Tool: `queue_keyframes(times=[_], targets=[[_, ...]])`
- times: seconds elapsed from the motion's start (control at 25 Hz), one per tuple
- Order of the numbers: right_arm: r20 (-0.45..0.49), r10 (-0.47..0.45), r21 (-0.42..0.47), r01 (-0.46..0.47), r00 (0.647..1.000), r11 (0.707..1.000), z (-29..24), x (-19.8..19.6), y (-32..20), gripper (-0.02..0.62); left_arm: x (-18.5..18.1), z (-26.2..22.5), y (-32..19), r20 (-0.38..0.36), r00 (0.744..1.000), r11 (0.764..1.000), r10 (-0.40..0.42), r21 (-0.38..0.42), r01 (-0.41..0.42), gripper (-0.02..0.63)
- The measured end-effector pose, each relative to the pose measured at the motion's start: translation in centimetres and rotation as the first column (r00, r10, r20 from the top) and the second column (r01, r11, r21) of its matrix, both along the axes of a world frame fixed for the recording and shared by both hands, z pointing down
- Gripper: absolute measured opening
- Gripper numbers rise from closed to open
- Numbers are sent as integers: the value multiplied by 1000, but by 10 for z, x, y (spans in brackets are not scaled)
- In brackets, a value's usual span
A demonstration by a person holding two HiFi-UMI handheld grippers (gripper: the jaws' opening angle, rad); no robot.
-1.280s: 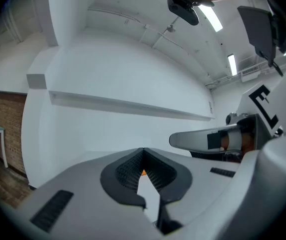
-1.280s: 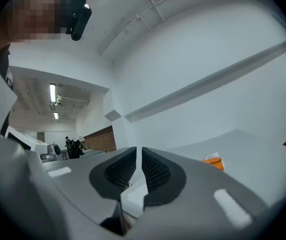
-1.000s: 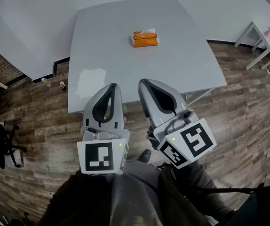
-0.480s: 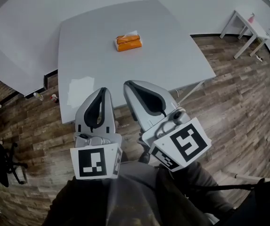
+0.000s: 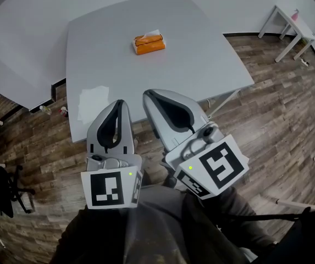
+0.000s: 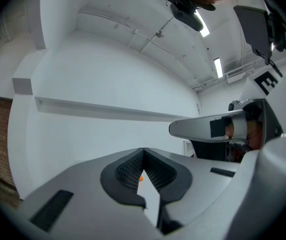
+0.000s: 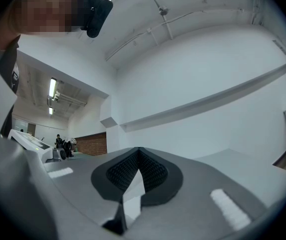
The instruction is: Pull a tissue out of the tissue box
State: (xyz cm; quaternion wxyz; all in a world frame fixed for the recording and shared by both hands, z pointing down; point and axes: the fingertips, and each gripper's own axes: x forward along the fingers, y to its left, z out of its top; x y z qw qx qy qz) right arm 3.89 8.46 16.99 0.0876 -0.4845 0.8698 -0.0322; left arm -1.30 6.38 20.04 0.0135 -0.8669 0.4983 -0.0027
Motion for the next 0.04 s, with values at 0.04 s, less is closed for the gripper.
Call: queue_keyframes(times=[0.04], targets=[[0, 0, 1, 0, 1000, 1000, 0, 0, -1, 2, 0, 0, -1, 0, 1000, 1000, -1, 0, 1, 0]])
